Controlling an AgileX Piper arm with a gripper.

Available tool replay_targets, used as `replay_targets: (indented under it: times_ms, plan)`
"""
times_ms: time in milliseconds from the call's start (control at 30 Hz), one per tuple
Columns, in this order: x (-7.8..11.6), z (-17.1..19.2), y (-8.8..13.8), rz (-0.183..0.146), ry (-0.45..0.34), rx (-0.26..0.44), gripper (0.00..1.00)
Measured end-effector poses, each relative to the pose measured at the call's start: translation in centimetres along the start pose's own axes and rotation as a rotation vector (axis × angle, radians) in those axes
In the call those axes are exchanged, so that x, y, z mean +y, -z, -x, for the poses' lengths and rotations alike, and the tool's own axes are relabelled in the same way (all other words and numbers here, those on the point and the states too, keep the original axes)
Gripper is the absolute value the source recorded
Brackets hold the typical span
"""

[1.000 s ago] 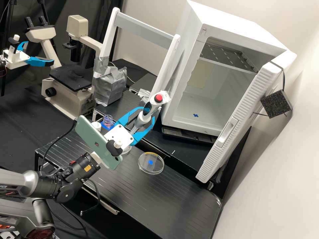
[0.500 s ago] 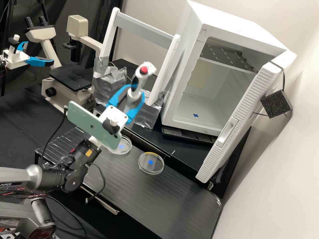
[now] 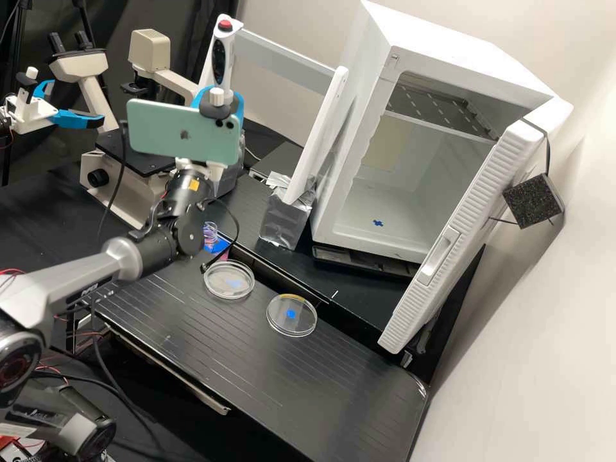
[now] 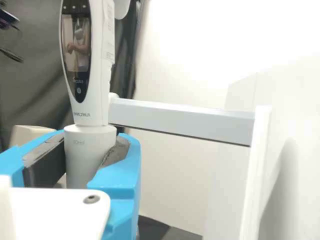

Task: Use the pipette

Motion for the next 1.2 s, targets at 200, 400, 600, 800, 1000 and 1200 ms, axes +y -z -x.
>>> replay_targets:
  times_ms: [200,400,600,800,1000,1200]
  plan:
    - [1.0,-4.6,1.0,0.001,0.033,-0.086,0.00]
    - [0.9,-8.2,1.5,-0.008,0.069,-0.154,0.00]
    - [0.7,-10.4,0.7,-0.007,0.085,-0.235,0.00]
    - [0.8,-11.8,-0.2,-0.003,0.087,-0.307,0.00]
    - [0.8,-13.1,-0.9,-0.002,0.087,-0.344,0.00]
    - [0.6,-13.7,-1.0,-0.003,0.093,-0.360,0.00]
